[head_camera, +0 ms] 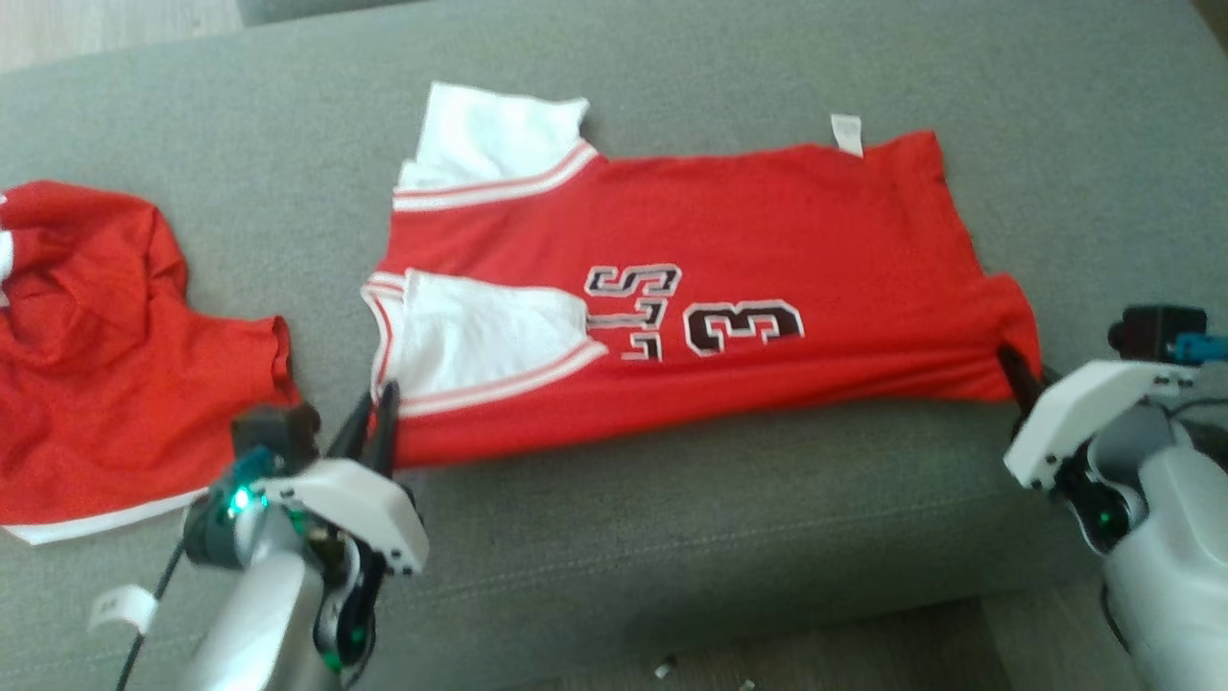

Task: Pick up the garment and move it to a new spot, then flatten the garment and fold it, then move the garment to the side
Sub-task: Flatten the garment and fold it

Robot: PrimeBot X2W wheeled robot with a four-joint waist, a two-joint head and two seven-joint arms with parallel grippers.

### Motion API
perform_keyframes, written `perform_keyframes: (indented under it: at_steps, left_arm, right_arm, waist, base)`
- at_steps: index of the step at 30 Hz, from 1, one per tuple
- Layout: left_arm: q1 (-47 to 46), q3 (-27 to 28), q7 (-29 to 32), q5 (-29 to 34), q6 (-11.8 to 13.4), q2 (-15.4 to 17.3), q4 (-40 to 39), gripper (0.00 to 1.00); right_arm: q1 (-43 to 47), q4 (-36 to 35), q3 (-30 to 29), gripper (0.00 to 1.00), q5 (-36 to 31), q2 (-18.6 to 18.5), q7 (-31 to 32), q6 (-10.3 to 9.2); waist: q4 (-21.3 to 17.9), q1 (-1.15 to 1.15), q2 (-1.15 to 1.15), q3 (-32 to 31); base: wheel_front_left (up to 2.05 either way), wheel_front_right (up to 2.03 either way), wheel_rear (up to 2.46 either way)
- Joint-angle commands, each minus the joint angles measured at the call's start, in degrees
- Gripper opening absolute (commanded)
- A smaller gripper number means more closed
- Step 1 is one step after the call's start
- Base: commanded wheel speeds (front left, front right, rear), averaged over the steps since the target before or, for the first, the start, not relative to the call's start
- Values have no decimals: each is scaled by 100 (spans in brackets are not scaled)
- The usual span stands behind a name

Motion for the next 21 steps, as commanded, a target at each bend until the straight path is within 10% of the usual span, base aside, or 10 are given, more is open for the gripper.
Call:
perform_keyframes:
  at_steps: [1,8,9,10,11,12,21]
  left_arm:
    - [-52,204,24,-48,17,178,-152,0]
    - [385,84,365,-238,-62,126,-301,0]
    - [416,73,378,-254,-63,114,-317,0]
    - [441,62,385,-265,-59,100,-332,0]
    - [457,61,359,-275,-52,85,-363,28]
    - [464,76,289,-279,-29,69,-406,100]
    - [492,480,-624,-363,-40,34,-972,100]
  right_arm:
    - [68,-199,81,0,82,-206,46,18]
    - [387,-495,117,4,302,-318,405,18]
    - [423,-530,113,40,303,-312,419,18]
    - [457,-575,103,100,310,-297,409,18]
    - [484,-613,67,100,334,-275,388,18]
    - [510,-649,31,100,348,-251,366,18]
    - [844,-1700,-174,100,162,-22,-632,18]
  waist:
    - [-6,0,0,-70]
    - [-54,0,0,-215]
    - [-59,0,0,-226]
    - [-66,0,0,-237]
    - [-74,0,0,-247]
    - [-82,0,0,-261]
    - [-229,0,0,-369]
  base:
    - [0,0,0]
    - [0,0,0]
    - [0,0,0]
    - [0,0,0]
    - [0,0,0]
    - [0,0,0]
    - [0,0,0]
